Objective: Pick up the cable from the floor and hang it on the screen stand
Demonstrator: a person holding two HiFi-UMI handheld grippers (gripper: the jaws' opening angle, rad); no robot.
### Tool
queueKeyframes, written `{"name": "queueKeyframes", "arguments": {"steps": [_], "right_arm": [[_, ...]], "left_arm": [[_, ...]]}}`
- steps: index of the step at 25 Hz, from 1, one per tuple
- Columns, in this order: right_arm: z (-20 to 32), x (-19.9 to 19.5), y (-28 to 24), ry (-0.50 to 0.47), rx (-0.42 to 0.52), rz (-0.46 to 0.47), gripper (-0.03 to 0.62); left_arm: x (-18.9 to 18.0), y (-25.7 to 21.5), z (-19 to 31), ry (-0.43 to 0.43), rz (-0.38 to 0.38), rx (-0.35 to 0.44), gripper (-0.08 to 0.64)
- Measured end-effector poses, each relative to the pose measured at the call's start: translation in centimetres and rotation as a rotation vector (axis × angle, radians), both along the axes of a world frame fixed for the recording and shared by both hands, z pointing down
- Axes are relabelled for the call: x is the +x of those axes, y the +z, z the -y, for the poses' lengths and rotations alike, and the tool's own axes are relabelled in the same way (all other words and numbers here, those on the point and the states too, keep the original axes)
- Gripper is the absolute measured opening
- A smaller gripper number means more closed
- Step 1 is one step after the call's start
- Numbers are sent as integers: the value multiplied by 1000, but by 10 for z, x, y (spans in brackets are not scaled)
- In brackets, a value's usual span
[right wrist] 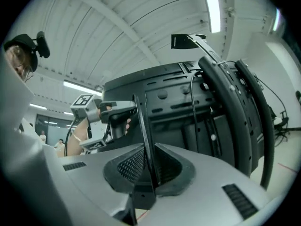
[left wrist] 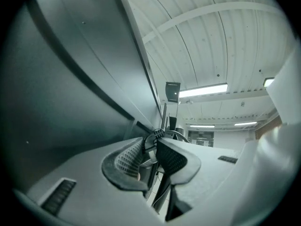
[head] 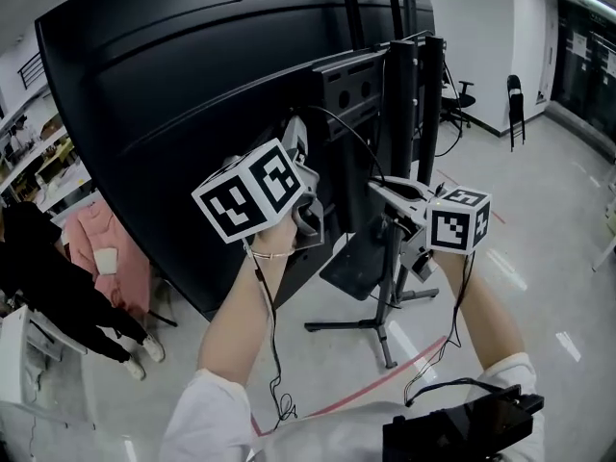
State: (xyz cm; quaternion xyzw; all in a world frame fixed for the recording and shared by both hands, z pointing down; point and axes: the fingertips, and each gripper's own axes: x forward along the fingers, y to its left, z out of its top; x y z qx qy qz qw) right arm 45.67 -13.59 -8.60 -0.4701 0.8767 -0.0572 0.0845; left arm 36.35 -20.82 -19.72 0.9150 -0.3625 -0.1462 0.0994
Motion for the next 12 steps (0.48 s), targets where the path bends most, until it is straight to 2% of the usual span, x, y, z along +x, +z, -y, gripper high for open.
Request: {"name": "queueKeyframes", "arguments": {"steps": [1,2,3,7,12], "right_arm": [[0,0,18,-1,-9,16,49],[0,0,36,6,-22,22,128],[-1,2,53,17,-37,19,161],[-5,1,120,24,-109,-21,169],[-10,-4,182,18,-190,-38,155]], "left_arm": [[2,2,1,-2,10,8,94],[3,3,1,-5,16,20,92],[2,1,1,-8,22,35,92],[3,-10,-5,-5,49,86,93],[7,-5,-5,9,43,74,92]]}}
